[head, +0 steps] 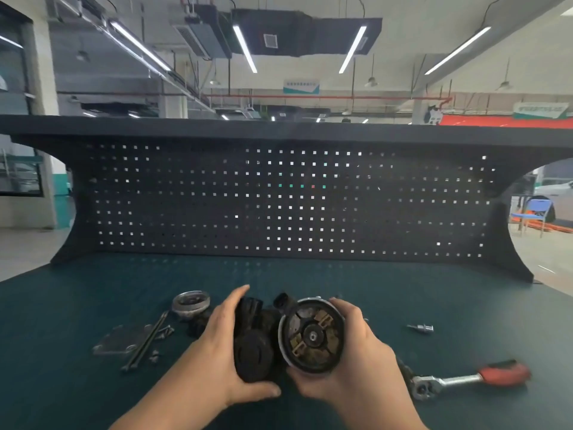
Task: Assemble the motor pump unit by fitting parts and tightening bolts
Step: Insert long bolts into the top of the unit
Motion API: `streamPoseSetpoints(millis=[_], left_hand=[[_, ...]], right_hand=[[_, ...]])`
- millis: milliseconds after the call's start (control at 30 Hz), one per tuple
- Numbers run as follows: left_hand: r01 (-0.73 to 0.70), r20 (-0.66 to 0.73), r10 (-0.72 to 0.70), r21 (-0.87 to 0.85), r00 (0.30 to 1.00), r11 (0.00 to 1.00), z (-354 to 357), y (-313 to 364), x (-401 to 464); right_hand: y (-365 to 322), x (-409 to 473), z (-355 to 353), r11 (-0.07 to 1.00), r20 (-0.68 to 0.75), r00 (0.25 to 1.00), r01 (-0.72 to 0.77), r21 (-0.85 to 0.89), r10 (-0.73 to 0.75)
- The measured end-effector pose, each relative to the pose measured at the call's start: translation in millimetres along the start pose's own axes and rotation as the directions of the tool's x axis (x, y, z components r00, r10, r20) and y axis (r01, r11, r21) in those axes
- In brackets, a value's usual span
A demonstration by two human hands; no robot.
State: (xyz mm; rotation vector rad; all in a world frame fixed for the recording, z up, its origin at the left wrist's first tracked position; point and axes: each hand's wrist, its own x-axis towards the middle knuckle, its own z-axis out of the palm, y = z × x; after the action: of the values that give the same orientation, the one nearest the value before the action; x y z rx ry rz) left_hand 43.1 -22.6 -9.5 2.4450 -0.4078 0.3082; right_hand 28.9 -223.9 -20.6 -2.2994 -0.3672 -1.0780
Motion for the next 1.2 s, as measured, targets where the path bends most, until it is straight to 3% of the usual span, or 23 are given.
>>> streamPoseSetpoints(millis=[133,333,433,533,700,767,833,867,933,1000,1067,1100,1200], left_hand=[[-0.012,-0.047,0.013,0.03,0.999,0.999,14.7,-15.3,5.0],[-0.067,-0.022,0.067,-0.021,0.998,0.998,22.1,-21.8,6.1],[-0.07,-0.024,0.067,-0.13,0.997,0.989,21.7,-22.8,-0.6],[-0.074,-0.024,0.072,-0.074,0.997,0.995,28.0,-21.5,-5.6],[-0.034,-0.058,0.03,-0.068,0.998,0.997,30.6,-15.4,-10.0],[-0.023,-0.069,0.017,-0.075,0.997,0.997,31.2,-13.9,-12.7],[-0.009,-0.074,0.003,-0.078,0.997,0.997,31.6,-13.1,-14.3],[-0.002,-0.075,-0.004,-0.078,0.997,0.997,31.7,-12.6,-15.0],[0.0,-0.08,-0.007,-0.08,0.997,0.997,32.1,-11.5,-15.8],[-0.012,-0.081,0.004,-0.093,0.997,0.996,30.9,-10.8,-16.0],[-0.02,-0.091,0.008,-0.129,0.996,0.991,28.7,-9.7,-16.0],[-0.022,-0.099,0.006,-0.165,0.995,0.986,27.6,-9.1,-15.9],[-0.042,-0.165,-0.011,-0.318,0.986,0.947,25.7,-6.5,-14.3]], right_hand=[[0.6,-2.1,6.6,0.996,-0.061,0.994,0.091,-0.018,-0.092],[8.4,-10.6,12.8,0.999,0.118,0.993,-0.002,0.054,-0.004],[15.0,-13.4,14.0,0.997,0.266,0.964,0.03,-0.076,-0.009],[18.1,-17.1,15.9,0.981,0.436,0.9,0.075,-0.182,0.012],[22.7,-18.9,16.4,0.98,0.455,0.89,0.121,-0.156,-0.038],[25.0,-14.5,10.5,0.999,0.436,0.9,0.003,0.032,-0.016],[32.5,-5.6,-0.8,0.942,0.404,0.905,-0.245,0.231,0.136],[42.1,-1.2,-5.4,0.928,0.349,0.911,-0.305,0.216,0.218],[68.0,8.0,-18.5,0.902,0.208,0.88,-0.397,-0.171,0.427],[91.7,9.5,-32.0,0.703,0.202,0.742,-0.457,-0.545,0.639],[107.7,8.3,-37.7,0.591,0.29,0.562,-0.48,-0.648,0.775],[111.9,7.3,-38.4,0.575,0.315,0.517,-0.485,-0.659,0.796],[115.7,6.8,-32.2,0.582,0.274,0.543,-0.548,-0.6,0.794]])
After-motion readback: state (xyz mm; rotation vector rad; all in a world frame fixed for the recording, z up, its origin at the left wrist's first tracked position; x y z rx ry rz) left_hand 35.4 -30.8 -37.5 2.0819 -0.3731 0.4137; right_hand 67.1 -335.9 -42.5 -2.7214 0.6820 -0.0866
